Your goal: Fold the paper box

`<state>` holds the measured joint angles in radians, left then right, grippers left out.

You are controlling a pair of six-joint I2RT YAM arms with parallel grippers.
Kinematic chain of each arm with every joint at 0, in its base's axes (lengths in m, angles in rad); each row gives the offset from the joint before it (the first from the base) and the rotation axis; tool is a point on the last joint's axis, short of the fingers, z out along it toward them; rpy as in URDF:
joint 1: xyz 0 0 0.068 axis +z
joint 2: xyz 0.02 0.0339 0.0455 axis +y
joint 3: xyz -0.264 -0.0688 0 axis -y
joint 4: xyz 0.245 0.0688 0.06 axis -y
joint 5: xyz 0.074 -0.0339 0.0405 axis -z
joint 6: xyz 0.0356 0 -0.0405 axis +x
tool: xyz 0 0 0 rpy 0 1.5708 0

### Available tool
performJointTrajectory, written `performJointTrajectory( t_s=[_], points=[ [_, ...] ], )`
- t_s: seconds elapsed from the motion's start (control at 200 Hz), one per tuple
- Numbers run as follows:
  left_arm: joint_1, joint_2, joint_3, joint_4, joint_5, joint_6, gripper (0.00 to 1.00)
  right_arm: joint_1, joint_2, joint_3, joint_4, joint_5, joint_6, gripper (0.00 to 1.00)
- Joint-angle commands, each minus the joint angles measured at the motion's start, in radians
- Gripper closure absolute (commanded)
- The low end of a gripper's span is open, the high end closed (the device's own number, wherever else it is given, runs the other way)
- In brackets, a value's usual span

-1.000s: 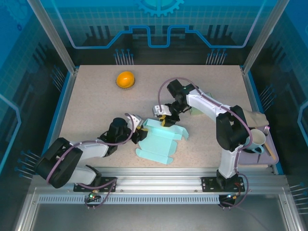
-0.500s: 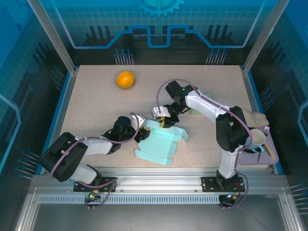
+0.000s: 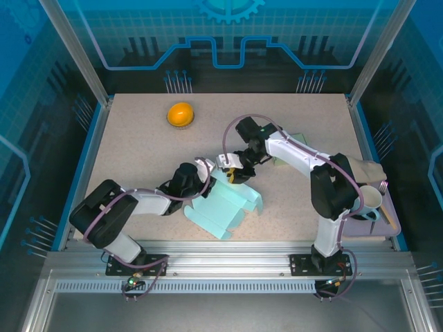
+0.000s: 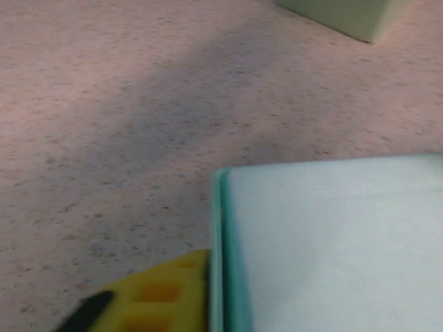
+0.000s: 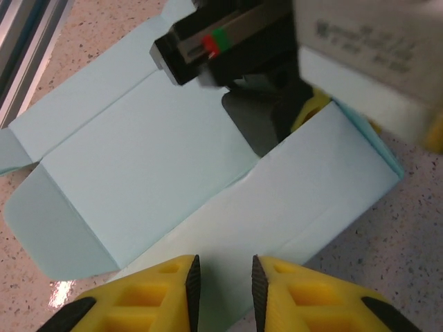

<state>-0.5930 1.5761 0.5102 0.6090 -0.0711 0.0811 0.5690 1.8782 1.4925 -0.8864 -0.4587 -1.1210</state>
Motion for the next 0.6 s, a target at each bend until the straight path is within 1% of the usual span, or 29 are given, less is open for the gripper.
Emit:
performJointTrajectory(
  t_s=[0.0, 0.03, 0.075, 0.16, 0.28, 0.45, 0.5, 0.575, 0.595],
  points=[
    [-0.05, 0.029, 0.037, -0.085, -0.232, -0.053, 0.98, 0.005, -0.003, -0.027, 0.035, 0.068, 0.079, 0.73],
    [-0.06, 0.034, 0.045, -0.112, -0.282, -0.071, 1.0, -0.002, -0.009, -0.028, 0.037, 0.053, 0.091, 0.72],
    [-0.07, 0.046, 0.051, -0.134, -0.344, -0.098, 1.0, -0.01, -0.02, -0.032, 0.047, 0.035, 0.108, 0.72],
    [-0.076, 0.065, 0.051, -0.151, -0.4, -0.157, 1.0, -0.018, -0.037, -0.041, 0.07, 0.025, 0.134, 0.72],
    [-0.079, 0.083, 0.054, -0.175, -0.422, -0.217, 1.0, -0.02, -0.042, -0.047, 0.099, 0.039, 0.19, 0.71],
    [-0.078, 0.081, 0.047, -0.161, -0.406, -0.234, 1.0, -0.02, -0.039, -0.044, 0.118, 0.058, 0.29, 0.69],
    [-0.078, 0.076, 0.037, -0.14, -0.388, -0.234, 0.96, -0.022, -0.039, -0.053, 0.126, 0.064, 0.304, 0.69],
    [-0.077, 0.071, 0.024, -0.113, -0.347, -0.223, 0.83, -0.022, -0.039, -0.075, 0.141, 0.068, 0.309, 0.69],
    [-0.078, 0.069, 0.021, -0.109, -0.336, -0.219, 0.81, -0.021, -0.039, -0.08, 0.144, 0.066, 0.308, 0.69]
  ],
)
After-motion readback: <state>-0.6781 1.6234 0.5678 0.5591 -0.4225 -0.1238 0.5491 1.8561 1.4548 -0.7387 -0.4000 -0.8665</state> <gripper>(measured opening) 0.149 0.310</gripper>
